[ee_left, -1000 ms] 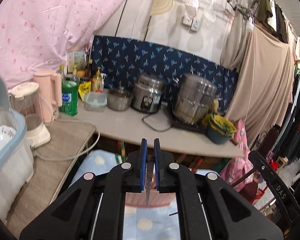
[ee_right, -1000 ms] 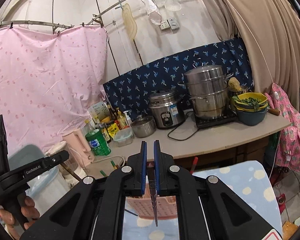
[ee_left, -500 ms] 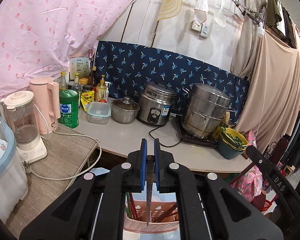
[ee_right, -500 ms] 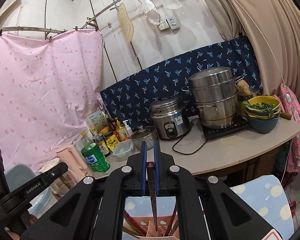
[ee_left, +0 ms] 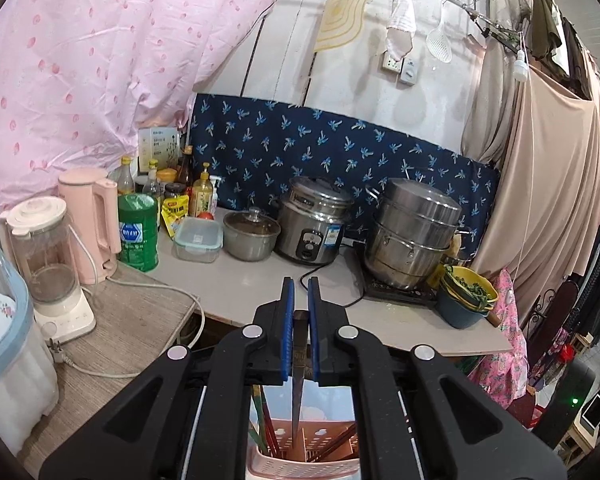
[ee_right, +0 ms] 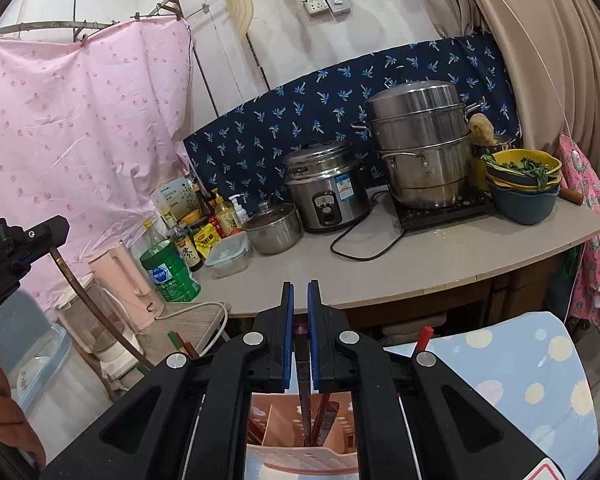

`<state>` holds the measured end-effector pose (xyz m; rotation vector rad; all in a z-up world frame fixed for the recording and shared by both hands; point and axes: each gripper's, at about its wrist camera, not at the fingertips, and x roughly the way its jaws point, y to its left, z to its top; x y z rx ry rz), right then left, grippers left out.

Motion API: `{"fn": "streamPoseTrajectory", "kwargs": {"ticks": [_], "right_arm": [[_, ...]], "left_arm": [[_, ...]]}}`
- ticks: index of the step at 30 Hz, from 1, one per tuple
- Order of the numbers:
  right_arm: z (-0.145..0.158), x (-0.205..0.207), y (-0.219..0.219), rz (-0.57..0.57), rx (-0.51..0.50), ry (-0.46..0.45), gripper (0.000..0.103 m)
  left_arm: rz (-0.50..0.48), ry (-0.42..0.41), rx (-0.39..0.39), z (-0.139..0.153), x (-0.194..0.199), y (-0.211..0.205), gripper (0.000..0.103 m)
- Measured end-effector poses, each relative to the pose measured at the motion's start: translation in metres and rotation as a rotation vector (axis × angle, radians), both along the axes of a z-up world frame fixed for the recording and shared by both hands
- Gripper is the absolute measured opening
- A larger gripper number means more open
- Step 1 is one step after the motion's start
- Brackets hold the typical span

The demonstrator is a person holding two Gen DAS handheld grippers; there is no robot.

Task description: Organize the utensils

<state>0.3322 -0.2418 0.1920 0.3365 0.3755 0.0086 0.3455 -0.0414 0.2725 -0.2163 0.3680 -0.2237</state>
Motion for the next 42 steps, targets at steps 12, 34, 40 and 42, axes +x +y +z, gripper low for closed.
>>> {"fn": "streamPoseTrajectory", "kwargs": {"ticks": [12,34,40,42], "right_arm": [[-0.020,-0.001,-0.007,-0.016,-0.008,0.069,0.018],[-0.032,-0.116,0.022,0.000,-0.128,0.078,0.068],[-0.049,-0.149,0.027,-0.007,-0.135,0.115,0.068],[-0.053,-0.157,0.028,-0.010,-0.134,0.124,0.068]], "left_arm": [[-0.002,0.119,0.035,-0.056,0.013,-0.004,0.010],[0.022,0.187,0.213,-0.106,-0.087,-0.002,0.067],[0.018,0.226,0.227,-0.127,-0.116,0.003,0.067],[0.017,0.237,0.232,-0.132,-0.125,0.004,0.067]]}}
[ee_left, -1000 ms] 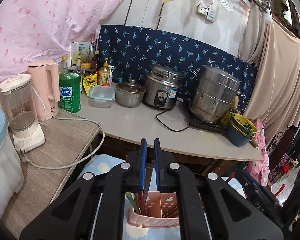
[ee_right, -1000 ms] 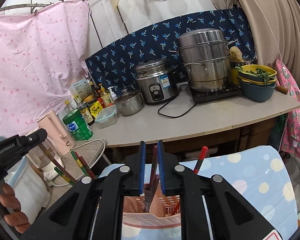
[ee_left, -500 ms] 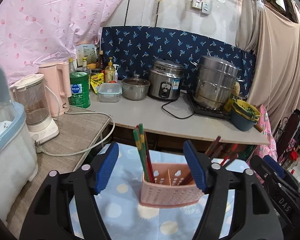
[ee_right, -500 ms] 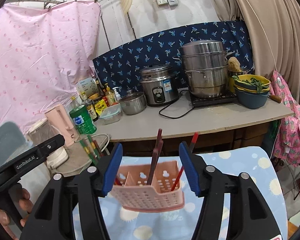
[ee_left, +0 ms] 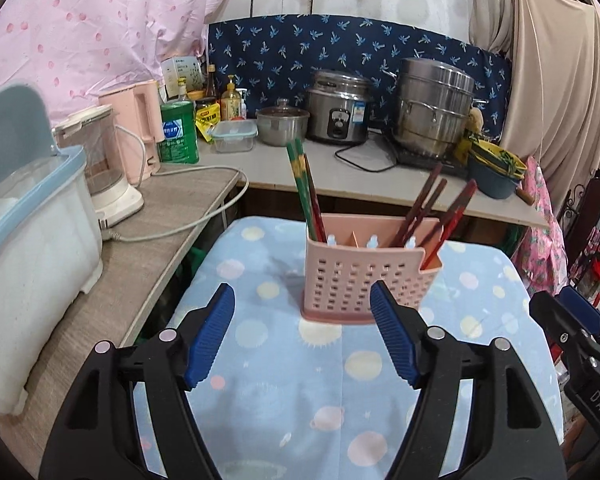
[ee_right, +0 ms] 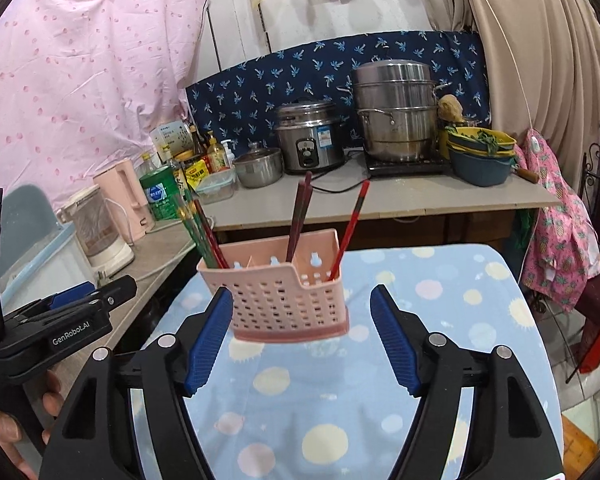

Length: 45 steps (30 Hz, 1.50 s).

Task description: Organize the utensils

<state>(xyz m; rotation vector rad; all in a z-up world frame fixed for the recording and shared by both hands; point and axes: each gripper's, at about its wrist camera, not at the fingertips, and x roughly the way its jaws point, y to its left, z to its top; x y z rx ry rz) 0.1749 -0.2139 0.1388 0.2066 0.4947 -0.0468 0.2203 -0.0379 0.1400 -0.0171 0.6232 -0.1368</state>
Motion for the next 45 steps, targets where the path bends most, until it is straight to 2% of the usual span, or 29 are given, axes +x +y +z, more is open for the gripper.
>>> {"fn": "streamPoseTrajectory", "kwargs": {"ticks": [12,16,26,33,41,45], "right_arm": [[-0.025,-0.045,0.003,-0.020,0.010,0.037,0.068],[-0.033,-0.054,0.006,-0.023,-0.007,0.055,0.068],[-0.052,-0.072,0.010,-0.022,-0.002,0.088,0.068],[-0.062,-0.082,0.018,-0.011,-0.019,0.110,0.068],[-0.067,-0.091,0.023,-0.008,-0.044,0.113,0.083],[-0.068,-0.094,0.024,-0.012,-0.048,0.117,0.084]], "left_arm": [[0.004,0.053,0.006,-0.025,-0.039,0.004,0.067],[0.006,0.066,0.009,-0.033,-0.048,0.005,0.073],[0.008,0.098,0.014,-0.049,-0.066,0.007,0.076],[0.014,0.098,0.026,-0.056,-0.081,0.006,0.087],[0.020,0.108,0.038,-0.062,-0.090,0.004,0.092],[0.025,0.110,0.052,-0.064,-0.094,0.004,0.095]]}}
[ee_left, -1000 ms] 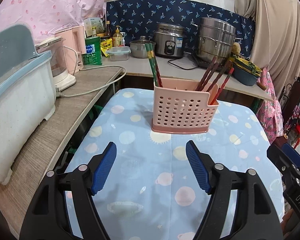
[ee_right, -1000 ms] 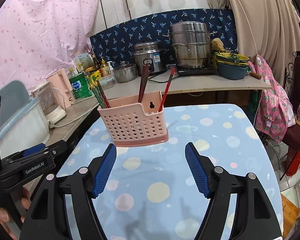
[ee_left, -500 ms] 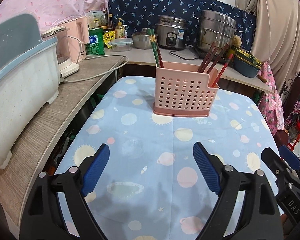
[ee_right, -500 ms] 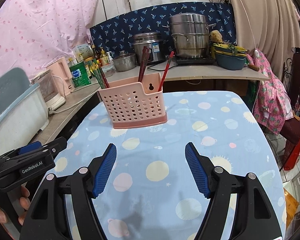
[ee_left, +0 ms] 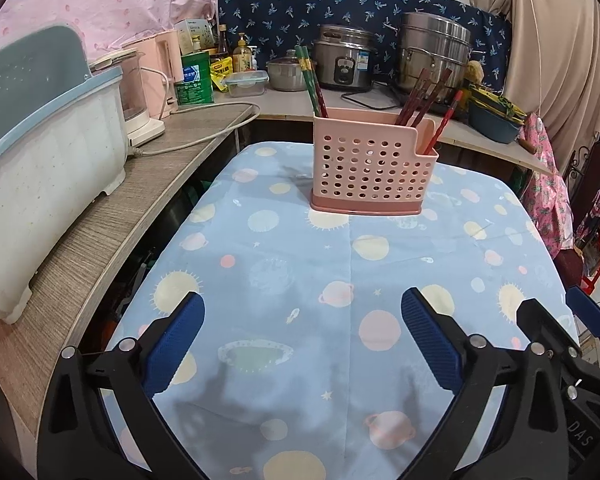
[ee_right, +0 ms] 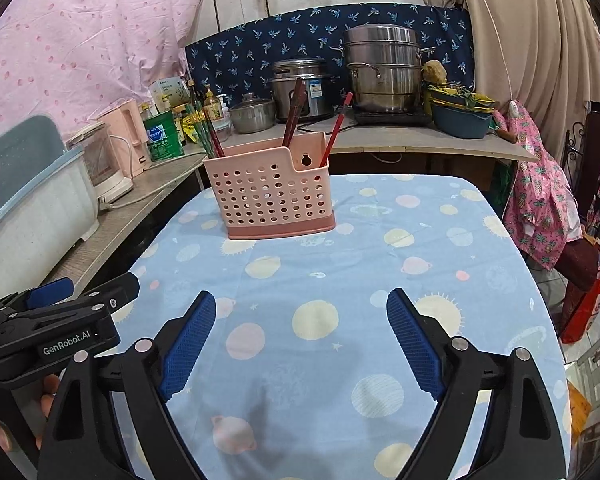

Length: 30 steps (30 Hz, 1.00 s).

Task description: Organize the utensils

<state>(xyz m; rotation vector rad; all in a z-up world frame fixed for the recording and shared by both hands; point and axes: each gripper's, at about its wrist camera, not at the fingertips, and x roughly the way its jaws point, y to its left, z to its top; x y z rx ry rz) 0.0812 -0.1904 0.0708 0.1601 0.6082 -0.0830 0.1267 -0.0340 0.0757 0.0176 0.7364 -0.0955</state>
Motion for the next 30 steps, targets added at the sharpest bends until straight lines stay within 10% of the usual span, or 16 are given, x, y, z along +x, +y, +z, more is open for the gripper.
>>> {"fn": "streamPoseTrajectory", "kwargs": {"ticks": [30], "right_arm": [[-0.026,-0.001,0.002,-0.021,-0.014,0.062,0.096]], "left_arm": [[0.006,0.043,0.089,-0.025,-0.002,-0.010,0.096]]}}
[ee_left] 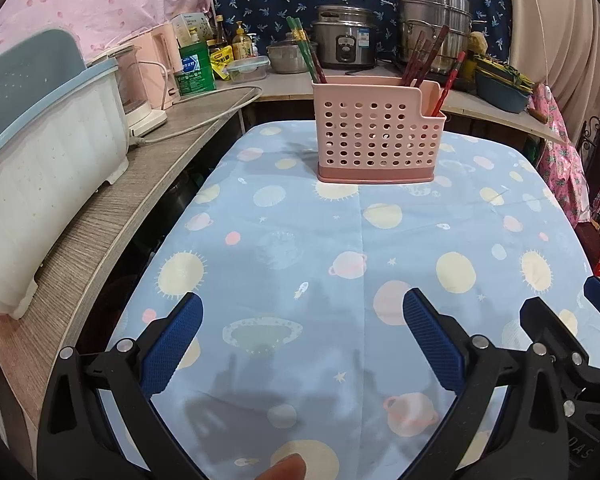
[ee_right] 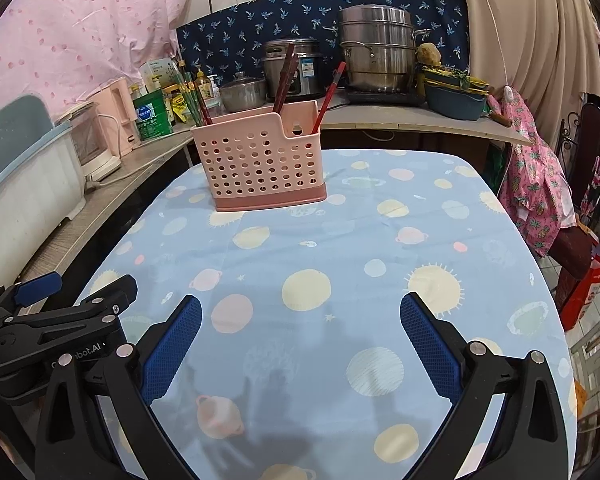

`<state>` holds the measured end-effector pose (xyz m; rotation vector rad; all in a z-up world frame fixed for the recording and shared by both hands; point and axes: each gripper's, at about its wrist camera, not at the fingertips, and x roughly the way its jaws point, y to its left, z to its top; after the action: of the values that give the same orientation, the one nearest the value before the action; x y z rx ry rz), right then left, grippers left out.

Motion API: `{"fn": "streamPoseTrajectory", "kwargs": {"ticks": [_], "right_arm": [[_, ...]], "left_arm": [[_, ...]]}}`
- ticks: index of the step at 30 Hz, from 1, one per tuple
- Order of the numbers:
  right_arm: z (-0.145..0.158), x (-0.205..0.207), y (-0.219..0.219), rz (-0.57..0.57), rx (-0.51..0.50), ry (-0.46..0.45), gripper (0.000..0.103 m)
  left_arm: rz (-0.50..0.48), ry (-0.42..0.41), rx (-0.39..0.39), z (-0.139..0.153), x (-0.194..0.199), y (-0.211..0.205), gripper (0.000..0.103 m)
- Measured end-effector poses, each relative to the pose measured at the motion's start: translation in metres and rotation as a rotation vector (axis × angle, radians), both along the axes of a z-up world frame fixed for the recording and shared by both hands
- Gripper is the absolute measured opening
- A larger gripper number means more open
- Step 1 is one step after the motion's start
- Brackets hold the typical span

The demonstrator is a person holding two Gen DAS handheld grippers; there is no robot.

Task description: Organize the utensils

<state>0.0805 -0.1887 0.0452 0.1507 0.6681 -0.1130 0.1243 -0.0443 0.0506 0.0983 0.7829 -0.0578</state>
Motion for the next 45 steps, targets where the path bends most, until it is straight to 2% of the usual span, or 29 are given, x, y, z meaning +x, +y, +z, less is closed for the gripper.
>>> {"fn": "streamPoseTrajectory", "kwargs": {"ticks": [14,30,45], "right_arm": [[-0.004,0.008,0.002,0.003,-0.002,0.019,0.096],[-0.015,0.036,0.002,0.001,-0.016,0.056,0.096],[-0.016,0.041,0.005,0.002,-0.023,0.058,0.096]], "left_arm": [[0.018,0.010,0.005,-0.005,0.007,0.002,0.096],[0.040,0.036,0.014,-0.018,0.033,0.001,0.096],[0.047,0.038,0.014,-0.019,0.035,0.003,0.096]]}}
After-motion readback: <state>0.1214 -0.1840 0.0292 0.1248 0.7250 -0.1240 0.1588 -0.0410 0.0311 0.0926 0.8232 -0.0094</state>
